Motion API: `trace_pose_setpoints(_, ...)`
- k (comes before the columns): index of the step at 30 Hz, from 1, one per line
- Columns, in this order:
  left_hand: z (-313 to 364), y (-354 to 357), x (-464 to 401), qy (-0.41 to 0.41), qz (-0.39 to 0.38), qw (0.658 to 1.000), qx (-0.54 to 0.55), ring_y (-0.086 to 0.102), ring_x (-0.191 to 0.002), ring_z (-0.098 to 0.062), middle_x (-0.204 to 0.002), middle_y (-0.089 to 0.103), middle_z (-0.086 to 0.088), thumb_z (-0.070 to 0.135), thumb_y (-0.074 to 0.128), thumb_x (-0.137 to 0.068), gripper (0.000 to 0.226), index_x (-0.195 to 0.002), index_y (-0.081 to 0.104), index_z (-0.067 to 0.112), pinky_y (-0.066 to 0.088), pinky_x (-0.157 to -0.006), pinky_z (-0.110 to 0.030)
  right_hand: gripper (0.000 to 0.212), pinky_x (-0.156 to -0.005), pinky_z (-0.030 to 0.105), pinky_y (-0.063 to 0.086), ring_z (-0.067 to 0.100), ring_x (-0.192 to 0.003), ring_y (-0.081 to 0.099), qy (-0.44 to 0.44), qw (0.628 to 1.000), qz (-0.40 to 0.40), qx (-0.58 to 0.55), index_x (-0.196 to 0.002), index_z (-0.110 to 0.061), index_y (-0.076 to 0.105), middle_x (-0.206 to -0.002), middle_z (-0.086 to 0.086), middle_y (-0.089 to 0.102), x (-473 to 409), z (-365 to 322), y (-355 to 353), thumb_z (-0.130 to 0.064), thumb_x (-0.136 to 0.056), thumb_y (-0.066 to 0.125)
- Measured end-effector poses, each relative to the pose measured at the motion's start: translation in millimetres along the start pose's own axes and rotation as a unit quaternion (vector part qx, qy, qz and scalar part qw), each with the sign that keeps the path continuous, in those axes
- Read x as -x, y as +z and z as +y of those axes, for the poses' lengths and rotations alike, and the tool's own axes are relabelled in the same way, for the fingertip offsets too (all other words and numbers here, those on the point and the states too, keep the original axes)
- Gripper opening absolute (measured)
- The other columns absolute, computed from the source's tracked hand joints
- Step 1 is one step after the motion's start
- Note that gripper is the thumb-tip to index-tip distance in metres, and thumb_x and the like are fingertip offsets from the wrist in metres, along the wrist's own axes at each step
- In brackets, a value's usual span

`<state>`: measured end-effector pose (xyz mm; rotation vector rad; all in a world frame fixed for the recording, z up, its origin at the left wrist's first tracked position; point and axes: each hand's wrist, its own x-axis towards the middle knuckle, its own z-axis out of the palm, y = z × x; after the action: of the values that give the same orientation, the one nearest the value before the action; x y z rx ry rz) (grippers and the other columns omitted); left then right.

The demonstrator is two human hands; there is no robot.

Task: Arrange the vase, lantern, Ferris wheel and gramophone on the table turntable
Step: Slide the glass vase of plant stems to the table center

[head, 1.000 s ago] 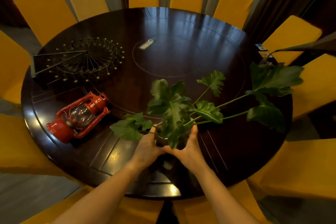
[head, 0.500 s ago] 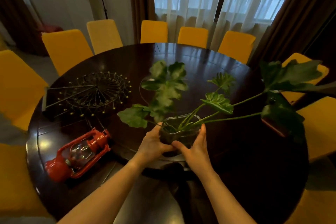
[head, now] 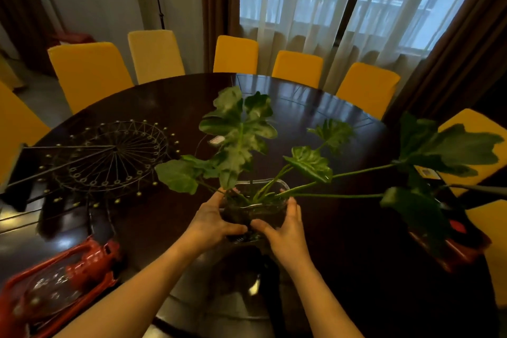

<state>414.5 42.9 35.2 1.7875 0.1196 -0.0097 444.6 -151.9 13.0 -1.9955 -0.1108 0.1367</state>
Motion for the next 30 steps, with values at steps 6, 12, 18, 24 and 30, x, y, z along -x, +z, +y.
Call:
trace_pose_setpoints(6, -5.9, 1.2, -56.6, 0.011, -0.014, 1.000, -0.004, 0.070, -0.105, -0.011, -0.114, 0.072, 0.012, 0.011, 0.090, -0.061, 0.074, -0.119, 0.057, 0.042, 0.057, -0.086, -0.030, 0.113, -0.102, 0.032, 0.051, 0.007, -0.118, 0.060, 0.024, 0.996, -0.042, -0.075, -0.153, -0.029, 0.018, -0.134, -0.006, 0.059, -68.6, 18.1, 1.0, -0.047, -0.064, 0.086)
trace_pose_setpoints(12, -13.5, -5.4, -112.9, 0.003, -0.012, 1.000, 0.009, 0.068, -0.097, 0.004, -0.108, 0.069, 0.011, -0.009, 0.082, -0.069, 0.072, -0.121, 0.054, 0.032, 0.057, -0.070, -0.019, 0.092, -0.089, 0.029, 0.057, 0.003, -0.103, 0.068, 0.005, 0.997, -0.024, -0.072, -0.134, -0.038, 0.031, -0.117, -0.009, 0.069, -129.3, 27.2, 15.9, -0.054, -0.057, 0.080)
trace_pose_setpoints(18, -25.4, -11.3, -163.2, -0.008, -0.004, 0.999, 0.035, 0.070, -0.100, -0.005, -0.115, 0.066, 0.007, -0.013, 0.079, -0.070, 0.076, -0.119, 0.052, 0.038, 0.058, -0.074, -0.023, 0.100, -0.097, 0.041, 0.054, 0.011, -0.113, 0.065, -0.014, 0.998, -0.030, -0.055, -0.139, -0.045, 0.023, -0.129, -0.005, 0.063, -181.6, 28.1, 25.5, -0.059, -0.056, 0.078)
trace_pose_setpoints(24, -33.0, -13.8, -209.5, -0.012, -0.021, 1.000, 0.003, 0.068, -0.097, 0.002, -0.116, 0.064, 0.008, -0.010, 0.079, -0.073, 0.074, -0.126, 0.047, 0.031, 0.051, -0.073, -0.008, 0.104, -0.100, 0.038, 0.051, 0.016, -0.120, 0.061, -0.040, 0.999, -0.010, -0.020, -0.148, -0.037, 0.017, -0.137, 0.000, 0.059, -224.2, 37.4, 30.3, -0.050, -0.068, 0.082)
trace_pose_setpoints(30, -36.9, -10.1, -242.3, -0.011, -0.011, 1.000, 0.015, 0.067, -0.099, 0.004, -0.119, 0.063, 0.000, -0.017, 0.075, -0.073, 0.082, -0.140, 0.037, 0.011, 0.055, -0.093, -0.026, 0.101, -0.106, 0.044, 0.045, 0.020, -0.128, 0.055, -0.056, 0.998, -0.009, -0.003, -0.152, -0.030, 0.014, -0.142, 0.002, 0.055, -259.4, 40.0, 32.5, -0.036, -0.078, 0.082)
